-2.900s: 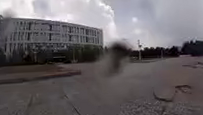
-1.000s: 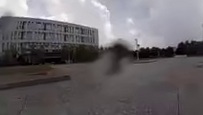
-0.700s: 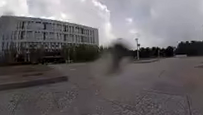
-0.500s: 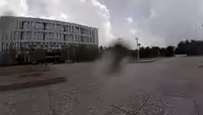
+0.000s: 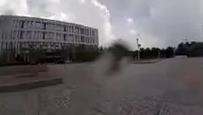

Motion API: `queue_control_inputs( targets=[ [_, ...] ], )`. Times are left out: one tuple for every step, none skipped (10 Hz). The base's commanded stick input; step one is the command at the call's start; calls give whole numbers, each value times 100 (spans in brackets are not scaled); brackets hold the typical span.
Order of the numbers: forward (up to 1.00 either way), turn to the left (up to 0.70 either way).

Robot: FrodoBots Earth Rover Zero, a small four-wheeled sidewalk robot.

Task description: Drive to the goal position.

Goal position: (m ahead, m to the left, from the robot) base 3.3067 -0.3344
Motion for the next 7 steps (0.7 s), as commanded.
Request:
queue_control_inputs(
  targets=[
    [70,0],
    [70,0],
    [70,0],
    [70,0],
    [70,0],
    [70,0],
    [70,0]
  ],
)
